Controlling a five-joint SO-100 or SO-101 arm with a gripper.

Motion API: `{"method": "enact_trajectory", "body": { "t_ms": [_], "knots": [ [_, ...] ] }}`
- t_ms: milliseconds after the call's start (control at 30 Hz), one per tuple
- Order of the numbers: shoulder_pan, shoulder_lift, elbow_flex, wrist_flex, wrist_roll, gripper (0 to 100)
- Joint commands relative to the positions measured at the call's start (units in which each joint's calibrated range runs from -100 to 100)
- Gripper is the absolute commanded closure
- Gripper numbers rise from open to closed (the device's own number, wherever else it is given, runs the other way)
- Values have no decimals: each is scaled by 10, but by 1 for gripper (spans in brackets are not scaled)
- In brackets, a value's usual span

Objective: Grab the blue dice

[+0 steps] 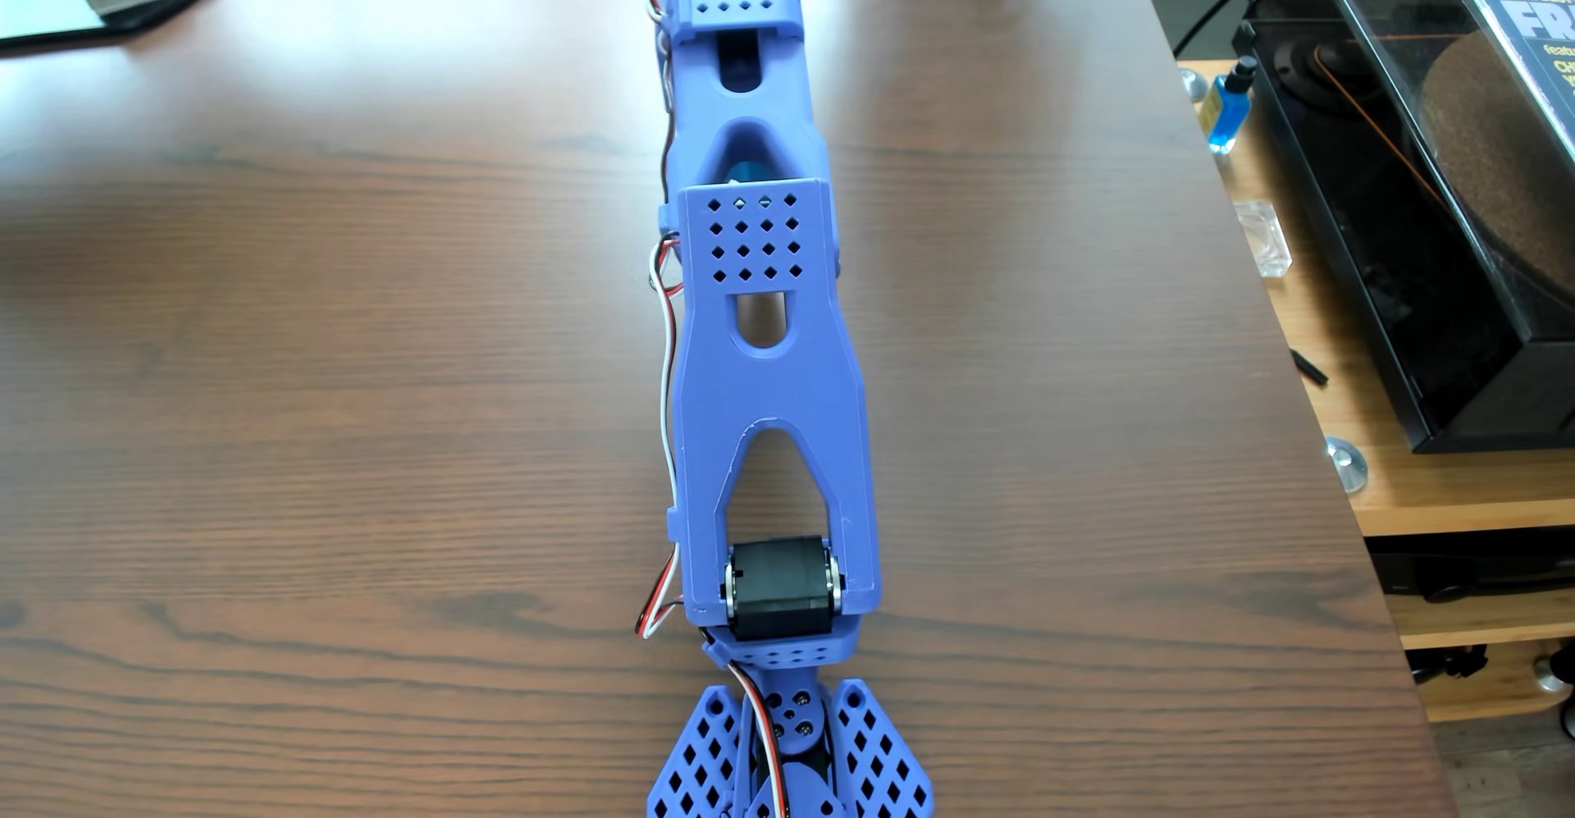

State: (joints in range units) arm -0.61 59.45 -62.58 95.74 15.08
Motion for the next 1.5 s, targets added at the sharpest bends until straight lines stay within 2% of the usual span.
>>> {"method": "enact_trajectory", "body": {
  "t_ms": [0, 267, 333, 400, 667, 800, 1067, 1333, 1467],
  "knots": [
    [9, -21, -43, 2, 7, 79],
    [12, -9, -43, 5, 7, 80],
    [11, -9, -43, 5, 7, 86],
    [11, -9, -43, 2, 4, 99],
    [18, -3, -55, -1, 2, 99],
    [17, -27, -163, 7, -34, 99],
    [32, -240, -267, 33, -139, 99],
    [57, -483, -269, 34, -179, 99],
    [62, -626, -171, 34, -183, 99]
  ]
}}
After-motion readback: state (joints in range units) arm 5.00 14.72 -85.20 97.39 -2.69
